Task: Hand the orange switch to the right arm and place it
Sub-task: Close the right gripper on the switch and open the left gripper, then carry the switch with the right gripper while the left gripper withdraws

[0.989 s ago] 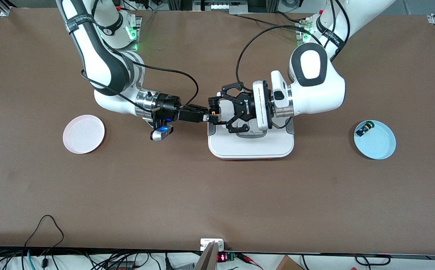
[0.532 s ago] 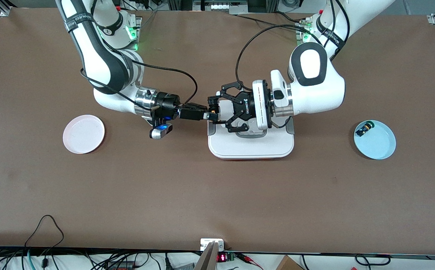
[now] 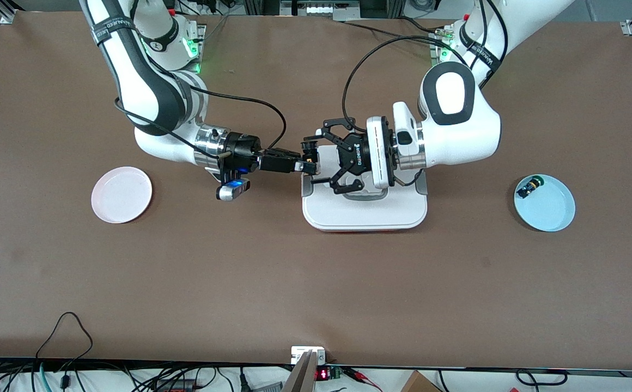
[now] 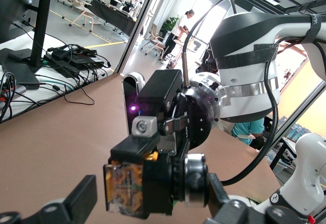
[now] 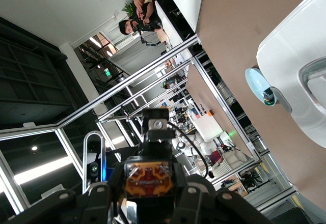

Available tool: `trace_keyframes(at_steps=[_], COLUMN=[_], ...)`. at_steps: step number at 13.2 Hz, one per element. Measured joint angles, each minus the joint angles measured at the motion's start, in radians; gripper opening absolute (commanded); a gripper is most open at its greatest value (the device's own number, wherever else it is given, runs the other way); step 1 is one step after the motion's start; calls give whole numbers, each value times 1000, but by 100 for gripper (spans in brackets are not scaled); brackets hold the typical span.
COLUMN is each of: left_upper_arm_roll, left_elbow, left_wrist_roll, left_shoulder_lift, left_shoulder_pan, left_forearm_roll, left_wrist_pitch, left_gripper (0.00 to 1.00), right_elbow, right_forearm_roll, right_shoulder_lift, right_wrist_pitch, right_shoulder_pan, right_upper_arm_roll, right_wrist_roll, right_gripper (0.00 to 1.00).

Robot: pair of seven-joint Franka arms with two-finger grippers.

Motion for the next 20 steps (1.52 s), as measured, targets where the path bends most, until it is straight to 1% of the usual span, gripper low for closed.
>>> trace_keyframes(at_steps=[4, 6, 7, 11, 12, 15, 18, 19, 20], left_upper_arm_roll=[0, 0, 0, 2, 3, 4, 5, 5, 5], left_elbow=[-1, -1, -1, 0, 1, 47, 111, 124, 131], left_wrist_roll=[-3, -25, -35, -54, -72, -205, -389, -452, -509], left_shoulder_lift=[0, 0, 0, -2, -3, -6, -13, -15, -16], left_shoulder_pan=[5, 33, 57, 141, 163, 259, 355, 383, 410], left_forearm_roll=[0, 0, 0, 8, 39, 216, 398, 461, 511], left_wrist_pitch=[-5, -62, -105, -258, -298, -488, -701, -767, -821], left_gripper=[100, 100, 100, 100, 100, 100, 100, 100, 100], right_elbow=[0, 0, -1, 0, 5, 30, 63, 71, 76], right_forearm_roll=[0, -9, -35, -270, -333, -469, -663, -710, -740], right_shoulder_lift=[-7, -6, -6, -5, -5, -4, -4, -4, -4], right_wrist_pitch=[-23, -70, -101, -233, -267, -347, -368, -380, -391], right_shoulder_pan=[-14, -42, -62, -181, -211, -280, -322, -333, -343], right_upper_arm_roll=[-7, -12, -14, -17, -18, -18, -18, -18, -18], right_wrist_roll=[0, -2, -3, -3, -3, -3, -3, -2, -2], right_gripper=[0, 0, 0, 0, 0, 0, 0, 0, 0])
